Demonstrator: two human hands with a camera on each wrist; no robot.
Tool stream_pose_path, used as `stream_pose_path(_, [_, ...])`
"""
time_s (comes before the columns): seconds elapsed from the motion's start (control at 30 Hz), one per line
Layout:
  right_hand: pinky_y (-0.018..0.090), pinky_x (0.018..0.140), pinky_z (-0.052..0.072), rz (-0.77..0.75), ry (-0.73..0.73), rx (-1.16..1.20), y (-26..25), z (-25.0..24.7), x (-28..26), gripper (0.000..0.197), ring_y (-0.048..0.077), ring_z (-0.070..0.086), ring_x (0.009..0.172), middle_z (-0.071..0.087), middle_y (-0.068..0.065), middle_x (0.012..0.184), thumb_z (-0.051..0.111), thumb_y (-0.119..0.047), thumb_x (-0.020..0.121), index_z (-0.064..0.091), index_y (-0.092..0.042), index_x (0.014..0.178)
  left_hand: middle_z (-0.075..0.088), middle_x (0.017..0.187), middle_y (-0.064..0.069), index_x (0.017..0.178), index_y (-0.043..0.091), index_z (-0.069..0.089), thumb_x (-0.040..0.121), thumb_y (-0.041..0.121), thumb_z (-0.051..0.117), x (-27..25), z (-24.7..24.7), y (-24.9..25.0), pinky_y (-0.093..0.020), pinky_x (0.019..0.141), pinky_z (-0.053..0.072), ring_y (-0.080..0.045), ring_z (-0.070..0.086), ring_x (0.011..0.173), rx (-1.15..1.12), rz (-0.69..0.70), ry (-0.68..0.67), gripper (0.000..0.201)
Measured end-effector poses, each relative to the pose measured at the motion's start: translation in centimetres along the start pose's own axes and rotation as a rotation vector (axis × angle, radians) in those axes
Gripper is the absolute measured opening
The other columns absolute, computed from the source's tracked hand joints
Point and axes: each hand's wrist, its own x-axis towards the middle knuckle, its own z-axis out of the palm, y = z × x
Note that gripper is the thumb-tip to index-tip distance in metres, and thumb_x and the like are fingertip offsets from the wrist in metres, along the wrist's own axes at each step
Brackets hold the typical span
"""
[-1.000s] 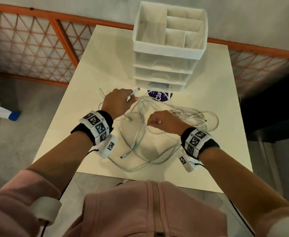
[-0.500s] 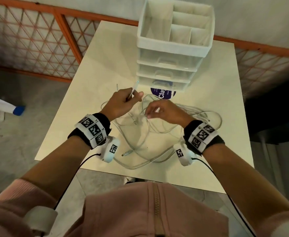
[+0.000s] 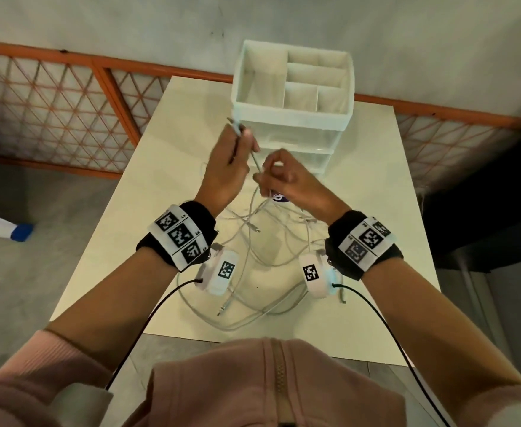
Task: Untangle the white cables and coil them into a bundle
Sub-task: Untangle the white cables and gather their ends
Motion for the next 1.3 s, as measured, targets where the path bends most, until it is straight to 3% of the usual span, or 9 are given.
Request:
stream_pose_path(0.2, [0.02, 0.078, 0.039, 0.168, -0.159, -0.482, 7.0, -1.9, -0.9, 0.016, -0.004, 0.058, 0.069, 0.061, -0.004, 0.073, 0.044, -0.017, 0.099, 0.052, -0.009, 0.087, 0.047, 0.067, 0.0, 0.079, 0.014, 0.041, 0.103, 0.024, 0.025, 2.3, -3.6, 2.3, -0.032, 0.059, 0.054, -0.012, 0.055, 0.057, -0.313, 0.027, 0.254, 0.03])
stream_pose_path(0.37, [0.023, 0.083, 0.038, 0.212, -0.088, -0.607, 7.5, -4.3, -1.5, 0.027, 0.014, 0.06, 0.077, 0.064, 0.005, 0.086, 0.038, -0.013, 0.1, 0.06, -0.003, 0.09, 0.032, 0.058, 0.008, 0.076, 0.019, 0.038, 0.103, 0.023, 0.028, 1.7, -3.9, 1.7, -0.02, 0.044, 0.033, -0.004, 0.03, 0.047, -0.194, 0.062, 0.261, 0.029])
stream_pose_path(0.5, [0.038, 0.072, 0.049, 0.057, -0.017, -0.565, 3.4, -4.5, -0.4, 0.024, 0.031, 0.064, 0.071, 0.069, 0.01, 0.073, 0.051, -0.02, 0.096, 0.066, -0.003, 0.087, 0.04, 0.055, 0.006, 0.073, 0.019, 0.049, 0.097, 0.032, 0.048, 0.2, -3.0, 0.7, -0.016, 0.051, 0.031, -0.002, 0.035, 0.049, 0.187, 0.097, -0.005, 0.028])
stream_pose_path(0.67, [0.028, 0.062, 0.046, -0.143, 0.093, -0.415, -3.5, -4.3, 0.4, 0.013, 0.017, 0.053, 0.055, 0.058, 0.011, 0.06, 0.061, -0.015, 0.089, 0.071, -0.006, 0.091, 0.035, 0.04, 0.008, 0.071, 0.011, 0.063, 0.076, 0.04, 0.075, -1.2, -1.5, -0.3, -0.02, 0.047, 0.023, -0.008, 0.028, 0.042, 0.317, 0.007, -0.331, 0.031])
stream_pose_path(0.83, [0.023, 0.058, 0.04, -0.064, 0.055, -0.403, -2.4, -5.4, -0.3, 0.027, 0.02, 0.049, 0.062, 0.059, 0.031, 0.079, 0.066, -0.03, 0.086, 0.066, -0.003, 0.088, 0.048, 0.05, 0.008, 0.07, 0.018, 0.059, 0.092, 0.036, 0.054, -0.5, -3.0, -0.2, -0.015, 0.051, 0.031, -0.003, 0.041, 0.046, 0.226, 0.132, -0.055, 0.029])
stream_pose_path(0.97, [0.022, 0.06, 0.041, 0.105, 0.042, -0.534, 2.9, -6.7, -1.6, 0.027, 0.006, 0.05, 0.058, 0.06, 0.003, 0.068, 0.058, -0.032, 0.091, 0.066, -0.008, 0.084, 0.044, 0.056, 0.003, 0.067, 0.031, 0.047, 0.097, 0.034, 0.044, 1.3, -5.6, 0.2, -0.019, 0.05, 0.03, 0.002, 0.037, 0.048, 0.23, 0.159, 0.292, 0.03])
stream_pose_path(1.07, [0.032, 0.072, 0.045, 0.246, -0.033, -0.679, 7.2, -8.0, -3.2, 0.034, 0.016, 0.059, 0.067, 0.063, -0.004, 0.069, 0.049, -0.033, 0.096, 0.067, -0.007, 0.085, 0.049, 0.061, 0.014, 0.07, 0.024, 0.054, 0.095, 0.038, 0.045, 2.2, -7.5, 0.1, -0.017, 0.055, 0.035, 0.004, 0.045, 0.052, 0.222, 0.153, 0.487, 0.03])
stream_pose_path(1.2, [0.025, 0.068, 0.04, 0.24, 0.066, -0.7, 8.7, -8.8, -3.9, 0.029, 0.0, 0.054, 0.057, 0.063, -0.005, 0.068, 0.043, -0.021, 0.099, 0.063, -0.008, 0.083, 0.046, 0.051, 0.009, 0.075, 0.01, 0.066, 0.093, 0.036, 0.056, 1.5, -7.4, -1.7, -0.014, 0.046, 0.031, 0.0, 0.048, 0.044, 0.355, 0.039, 0.311, 0.033])
stream_pose_path(1.3, [0.009, 0.055, 0.039, 0.149, 0.145, -0.702, 6.1, -8.7, -3.0, 0.025, 0.005, 0.054, 0.057, 0.066, -0.002, 0.069, 0.042, -0.026, 0.099, 0.061, -0.016, 0.087, 0.058, 0.066, -0.007, 0.099, 0.009, 0.064, 0.082, 0.046, 0.066, 0.3, -5.5, -2.9, -0.03, 0.059, 0.04, -0.027, 0.062, 0.071, 0.539, -0.137, 0.16, 0.041])
